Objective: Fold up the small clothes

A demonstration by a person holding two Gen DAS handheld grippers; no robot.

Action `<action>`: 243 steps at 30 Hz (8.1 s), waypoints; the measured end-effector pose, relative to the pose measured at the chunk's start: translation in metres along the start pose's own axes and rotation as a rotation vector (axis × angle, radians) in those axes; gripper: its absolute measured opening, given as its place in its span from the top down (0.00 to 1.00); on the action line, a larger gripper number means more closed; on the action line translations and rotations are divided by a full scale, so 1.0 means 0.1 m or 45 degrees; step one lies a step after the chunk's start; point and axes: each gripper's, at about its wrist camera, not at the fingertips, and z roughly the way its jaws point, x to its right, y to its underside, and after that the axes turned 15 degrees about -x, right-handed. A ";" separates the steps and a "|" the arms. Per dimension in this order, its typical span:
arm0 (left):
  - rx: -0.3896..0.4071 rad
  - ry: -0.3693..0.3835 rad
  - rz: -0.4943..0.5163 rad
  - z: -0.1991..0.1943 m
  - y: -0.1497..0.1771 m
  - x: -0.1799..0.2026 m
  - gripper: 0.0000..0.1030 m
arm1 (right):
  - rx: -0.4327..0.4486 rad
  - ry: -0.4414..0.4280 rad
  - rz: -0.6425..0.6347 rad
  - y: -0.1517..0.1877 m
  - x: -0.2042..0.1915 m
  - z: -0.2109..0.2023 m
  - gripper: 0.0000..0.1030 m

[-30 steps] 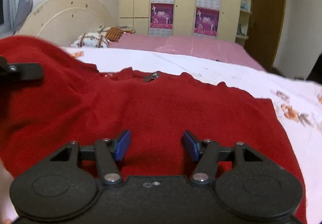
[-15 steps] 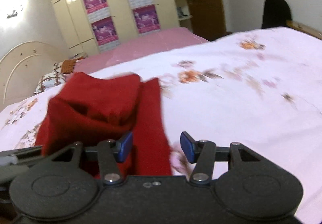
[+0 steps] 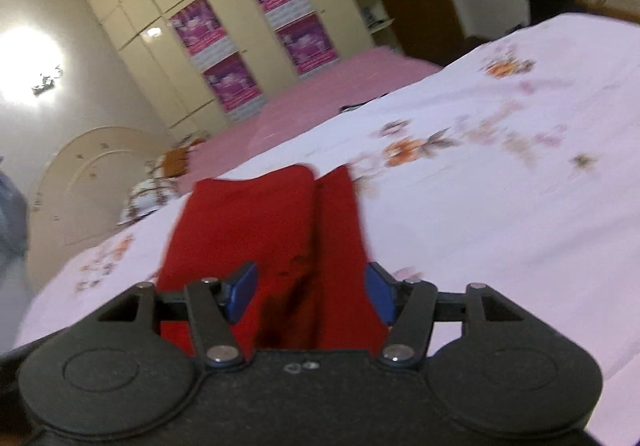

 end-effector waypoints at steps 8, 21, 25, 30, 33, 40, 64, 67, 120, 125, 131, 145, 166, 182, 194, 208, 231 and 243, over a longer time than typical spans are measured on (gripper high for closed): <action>-0.206 -0.066 0.010 0.59 0.07 0.07 0.30 | -0.187 -0.001 0.048 -0.02 -0.06 0.52 0.56; -0.188 0.007 -0.034 0.70 0.08 0.04 0.30 | -0.203 -0.049 -0.023 -0.10 -0.21 0.74 0.88; -0.121 0.032 -0.006 0.60 -0.02 0.15 0.30 | -0.083 -0.005 -0.163 -0.19 -0.32 0.43 0.90; -0.147 0.006 0.038 0.69 -0.01 0.27 0.30 | -0.093 0.024 -0.147 -0.20 -0.14 0.32 0.90; -0.212 -0.019 0.042 0.84 0.08 0.28 0.30 | -0.155 0.110 -0.123 -0.01 0.02 0.54 0.87; -0.231 -0.003 0.015 0.77 0.08 0.27 0.29 | -0.104 0.166 -0.090 0.00 0.00 0.40 0.76; -0.171 -0.040 -0.025 1.34 -1.08 0.19 0.29 | -0.022 0.253 -0.238 -1.05 -0.50 0.98 0.74; -0.179 -0.060 -0.039 1.57 -1.16 0.16 0.29 | -0.037 0.265 -0.259 -1.15 -0.52 1.20 0.74; -0.212 -0.148 0.060 1.25 -0.46 0.40 0.06 | -0.030 0.332 -0.355 -0.40 -0.30 1.05 0.62; -0.176 -0.159 0.100 1.04 -0.48 0.46 0.06 | -0.083 0.335 -0.364 -0.50 -0.36 0.95 0.61; -0.177 -0.152 0.186 0.80 -0.35 0.51 0.06 | -0.081 0.312 -0.407 -0.36 -0.42 0.61 0.61; -0.286 -0.092 0.081 0.97 -0.09 0.36 0.21 | -0.173 0.220 -0.274 -0.20 -0.13 0.68 0.86; -0.299 -0.056 0.052 0.67 0.23 0.30 0.21 | -0.264 0.218 -0.211 0.21 0.02 0.28 0.65; -0.291 -0.060 0.063 0.70 0.26 0.36 0.21 | -0.264 0.212 -0.256 0.25 -0.01 0.18 0.70; -0.282 -0.066 0.080 0.70 0.26 0.38 0.21 | -0.240 0.250 -0.332 0.28 -0.06 0.15 0.87; -0.271 -0.062 0.098 0.69 0.24 0.44 0.21 | -0.159 0.324 -0.374 0.17 -0.03 0.13 0.94; -0.210 -0.058 -0.005 0.56 -0.25 0.27 0.18 | -0.096 0.239 -0.270 -0.26 -0.16 0.22 0.65; -0.258 -0.040 -0.095 1.03 -0.44 0.09 0.18 | -0.198 0.198 -0.198 -0.55 -0.08 0.73 0.75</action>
